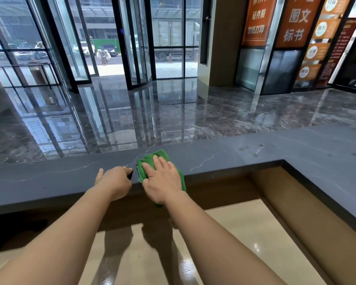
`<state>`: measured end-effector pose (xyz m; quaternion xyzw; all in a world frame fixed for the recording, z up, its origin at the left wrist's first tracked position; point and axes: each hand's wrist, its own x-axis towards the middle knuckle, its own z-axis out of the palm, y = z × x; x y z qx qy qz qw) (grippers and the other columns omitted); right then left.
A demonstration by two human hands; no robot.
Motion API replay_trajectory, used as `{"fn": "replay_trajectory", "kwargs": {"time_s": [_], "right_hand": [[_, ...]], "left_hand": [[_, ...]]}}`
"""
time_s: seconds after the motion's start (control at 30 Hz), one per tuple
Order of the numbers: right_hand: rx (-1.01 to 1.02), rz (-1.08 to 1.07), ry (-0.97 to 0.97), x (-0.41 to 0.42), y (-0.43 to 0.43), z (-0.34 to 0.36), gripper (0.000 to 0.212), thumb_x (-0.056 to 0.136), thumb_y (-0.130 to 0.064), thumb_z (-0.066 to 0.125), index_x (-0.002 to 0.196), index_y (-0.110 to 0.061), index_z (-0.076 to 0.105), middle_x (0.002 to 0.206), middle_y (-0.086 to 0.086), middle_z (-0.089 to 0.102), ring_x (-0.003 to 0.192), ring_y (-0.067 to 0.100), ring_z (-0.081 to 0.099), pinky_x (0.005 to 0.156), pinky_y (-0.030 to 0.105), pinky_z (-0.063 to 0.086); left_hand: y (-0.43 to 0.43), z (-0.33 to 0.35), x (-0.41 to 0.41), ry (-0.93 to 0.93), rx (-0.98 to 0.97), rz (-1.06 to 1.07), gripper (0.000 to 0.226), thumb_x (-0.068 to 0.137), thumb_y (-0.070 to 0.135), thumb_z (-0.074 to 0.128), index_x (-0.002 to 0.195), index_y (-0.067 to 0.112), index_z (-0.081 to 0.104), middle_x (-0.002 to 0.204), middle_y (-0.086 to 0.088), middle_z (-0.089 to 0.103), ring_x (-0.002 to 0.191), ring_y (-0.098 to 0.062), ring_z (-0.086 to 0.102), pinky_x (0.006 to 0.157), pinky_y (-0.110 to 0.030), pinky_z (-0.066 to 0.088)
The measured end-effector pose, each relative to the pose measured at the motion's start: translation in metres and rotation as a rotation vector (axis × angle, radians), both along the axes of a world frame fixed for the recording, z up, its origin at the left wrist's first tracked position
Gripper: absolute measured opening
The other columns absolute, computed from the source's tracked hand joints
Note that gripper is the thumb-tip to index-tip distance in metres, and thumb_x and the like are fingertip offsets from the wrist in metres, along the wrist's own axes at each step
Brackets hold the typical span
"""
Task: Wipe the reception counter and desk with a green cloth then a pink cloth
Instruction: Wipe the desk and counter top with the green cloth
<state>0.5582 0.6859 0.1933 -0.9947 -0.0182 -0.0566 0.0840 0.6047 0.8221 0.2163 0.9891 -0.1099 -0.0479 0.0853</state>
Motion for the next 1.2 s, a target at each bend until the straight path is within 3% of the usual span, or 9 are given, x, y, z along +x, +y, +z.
{"fn": "replay_trajectory", "kwargs": {"time_s": [0.13, 0.2, 0.3, 0.43, 0.57, 0.67, 0.77, 1.0, 1.2], "right_hand": [[0.037, 0.063, 0.057, 0.007, -0.036, 0.010, 0.056, 0.101, -0.037, 0.026, 0.155, -0.027, 0.020, 0.164, 0.006, 0.008, 0.150, 0.021, 0.007, 0.121, 0.039, 0.008], [0.060, 0.025, 0.092, 0.010, -0.062, 0.014, 0.055, 0.101, -0.035, 0.024, 0.156, -0.027, 0.020, 0.164, 0.005, 0.008, 0.150, 0.020, 0.007, 0.121, 0.039, 0.008], [0.043, -0.056, 0.140, 0.015, -0.103, 0.018, 0.056, 0.101, -0.035, 0.023, 0.156, -0.027, 0.017, 0.164, 0.006, 0.004, 0.151, 0.021, 0.004, 0.122, 0.040, 0.006], [0.002, -0.127, 0.177, 0.026, -0.152, 0.019, 0.057, 0.102, -0.037, 0.022, 0.157, -0.027, 0.012, 0.164, 0.007, 0.001, 0.151, 0.022, 0.001, 0.121, 0.041, 0.003], [-0.028, -0.203, 0.194, 0.038, -0.197, 0.018, 0.058, 0.102, -0.038, 0.021, 0.157, -0.024, 0.011, 0.164, 0.010, 0.001, 0.151, 0.024, 0.002, 0.122, 0.042, 0.003], [-0.021, -0.292, 0.204, 0.041, -0.231, 0.018, 0.059, 0.101, -0.038, 0.021, 0.157, -0.022, 0.009, 0.164, 0.011, 0.001, 0.151, 0.026, 0.000, 0.122, 0.043, 0.002], [-0.011, -0.420, 0.215, 0.041, -0.265, 0.018, 0.061, 0.102, -0.040, 0.021, 0.157, -0.019, 0.008, 0.163, 0.015, -0.001, 0.151, 0.029, -0.001, 0.122, 0.044, 0.001], [0.049, -0.827, 0.192, 0.020, -0.306, 0.018, 0.064, 0.101, -0.037, 0.023, 0.156, -0.009, 0.007, 0.161, 0.023, -0.001, 0.149, 0.036, -0.002, 0.121, 0.046, -0.002], [0.084, -0.956, 0.241, -0.008, -0.278, 0.021, 0.068, 0.100, -0.032, 0.025, 0.154, -0.001, 0.000, 0.158, 0.030, -0.005, 0.147, 0.045, -0.004, 0.119, 0.052, -0.001]], "left_hand": [[-0.013, 0.006, 0.001, -0.033, 0.096, 0.049, 0.031, 0.097, 0.020, 0.038, 0.116, 0.023, 0.062, 0.112, -0.001, 0.067, 0.114, -0.022, 0.056, 0.120, -0.046, 0.002], [-0.025, 0.009, -0.003, -0.075, 0.158, 0.089, 0.027, 0.097, 0.024, 0.037, 0.094, 0.019, 0.063, 0.086, 0.002, 0.066, 0.097, -0.020, 0.060, 0.119, -0.048, 0.000], [-0.052, 0.013, -0.008, -0.169, 0.188, 0.086, 0.027, 0.097, 0.022, 0.038, 0.085, 0.018, 0.062, 0.075, 0.003, 0.065, 0.084, -0.018, 0.060, 0.119, -0.047, -0.002], [-0.101, 0.016, -0.012, -0.208, 0.100, -0.048, 0.029, 0.097, 0.021, 0.037, 0.106, 0.022, 0.065, 0.099, 0.003, 0.071, 0.102, -0.017, 0.061, 0.118, -0.044, -0.005], [-0.151, 0.016, -0.020, -0.215, 0.031, -0.171, 0.031, 0.096, 0.019, 0.040, 0.116, 0.023, 0.064, 0.112, 0.002, 0.069, 0.109, -0.017, 0.059, 0.117, -0.039, 0.005], [-0.177, 0.012, -0.026, -0.206, 0.017, -0.203, 0.028, 0.096, 0.018, 0.040, 0.107, 0.025, 0.064, 0.105, 0.003, 0.068, 0.102, -0.019, 0.058, 0.105, -0.036, 0.020], [-0.190, 0.003, -0.031, -0.156, 0.036, -0.217, 0.026, 0.096, 0.019, 0.039, 0.093, 0.026, 0.064, 0.089, 0.004, 0.067, 0.088, -0.018, 0.057, 0.089, -0.033, 0.023], [-0.187, 0.004, -0.033, -0.059, -0.005, -0.175, 0.038, 0.101, 0.027, 0.040, 0.136, 0.034, 0.050, 0.141, 0.011, 0.050, 0.132, -0.014, 0.043, 0.112, -0.039, 0.015], [-0.190, 0.005, -0.034, -0.022, 0.029, -0.188, 0.039, 0.101, 0.027, 0.037, 0.138, 0.032, 0.049, 0.143, 0.010, 0.049, 0.133, -0.014, 0.042, 0.117, -0.042, 0.004]]}}
